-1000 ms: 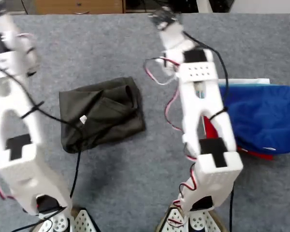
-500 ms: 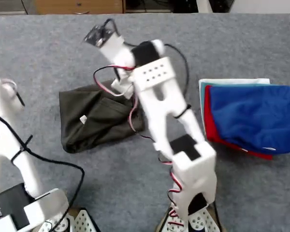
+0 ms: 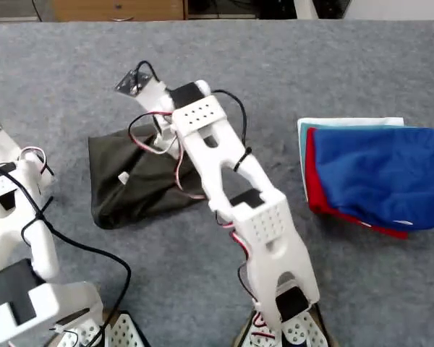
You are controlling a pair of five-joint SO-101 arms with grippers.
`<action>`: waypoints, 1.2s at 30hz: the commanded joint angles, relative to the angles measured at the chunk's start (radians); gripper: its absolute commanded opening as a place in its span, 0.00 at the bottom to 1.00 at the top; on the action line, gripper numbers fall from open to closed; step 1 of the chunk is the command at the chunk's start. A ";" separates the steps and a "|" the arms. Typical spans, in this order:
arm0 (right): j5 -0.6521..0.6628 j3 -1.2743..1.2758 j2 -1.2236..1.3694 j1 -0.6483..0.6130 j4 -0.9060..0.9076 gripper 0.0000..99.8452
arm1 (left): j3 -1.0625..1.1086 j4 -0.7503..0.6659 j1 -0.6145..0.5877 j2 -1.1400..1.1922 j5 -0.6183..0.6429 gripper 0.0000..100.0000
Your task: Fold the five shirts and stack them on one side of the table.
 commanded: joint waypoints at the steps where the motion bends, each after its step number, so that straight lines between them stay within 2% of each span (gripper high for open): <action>1: 0.060 -0.199 0.088 0.045 -0.064 0.00 | -0.021 -0.017 -0.005 0.002 0.002 0.02; 7: 0.064 -0.513 0.288 0.096 -0.046 0.00 | -0.021 -0.044 -0.005 0.012 0.002 0.02; 13: 0.127 -0.613 0.389 0.127 -0.051 0.00 | -0.021 -0.044 0.011 0.012 0.000 0.02; 17: 0.130 -0.667 0.358 0.110 -0.008 0.00 | -0.020 -0.044 0.023 0.013 0.000 0.02; 22: 0.129 -0.762 0.239 0.058 0.164 0.00 | -0.020 -0.044 0.023 0.013 0.000 0.02; 28: 0.129 -0.693 0.159 -0.077 0.235 0.01 | -0.018 -0.044 0.020 0.013 0.000 0.02; 36: 0.127 -0.558 0.157 -0.174 0.138 0.01 | -0.020 -0.044 0.017 0.013 0.000 0.02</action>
